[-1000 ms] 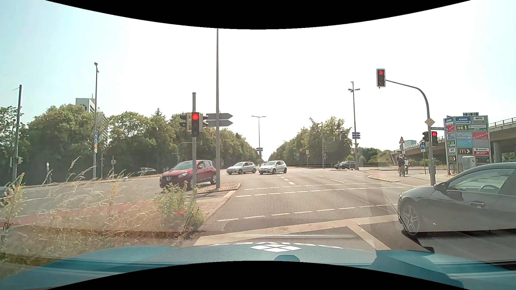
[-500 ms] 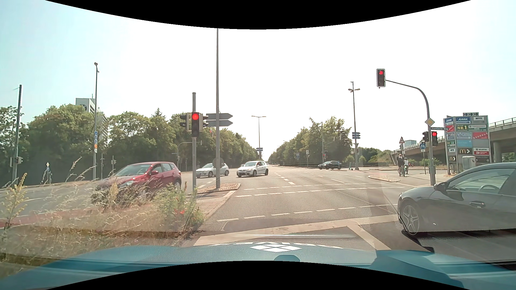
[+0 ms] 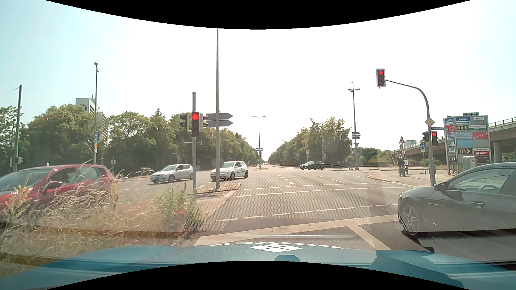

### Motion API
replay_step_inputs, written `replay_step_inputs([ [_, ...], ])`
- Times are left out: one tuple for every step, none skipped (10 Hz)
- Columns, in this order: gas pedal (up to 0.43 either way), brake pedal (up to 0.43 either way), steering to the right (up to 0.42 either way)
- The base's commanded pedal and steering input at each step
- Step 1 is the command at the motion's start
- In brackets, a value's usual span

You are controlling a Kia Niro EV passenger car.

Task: Follow the waypoints while adhering to traffic rules and regulations

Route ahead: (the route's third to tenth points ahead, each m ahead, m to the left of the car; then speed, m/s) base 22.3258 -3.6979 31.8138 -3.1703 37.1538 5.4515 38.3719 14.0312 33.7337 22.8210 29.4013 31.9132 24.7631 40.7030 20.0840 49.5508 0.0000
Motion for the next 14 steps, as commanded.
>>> replay_step_inputs([
  [0.0,0.329,-0.003],
  [0.0,0.329,-0.003],
  [0.0,0.329,-0.003],
  [0.0,0.329,-0.003],
  [0.0,0.329,-0.003],
  [0.0,0.329,-0.003],
  [0.0,0.329,-0.003],
  [0.0,0.329,-0.003],
  [0.0,0.329,-0.003],
  [0.0,0.329,-0.003],
  [0.0,0.329,-0.003],
  [0.0,0.329,-0.003],
  [0.0,0.329,-0.003],
  [0.0,0.329,-0.003],
])
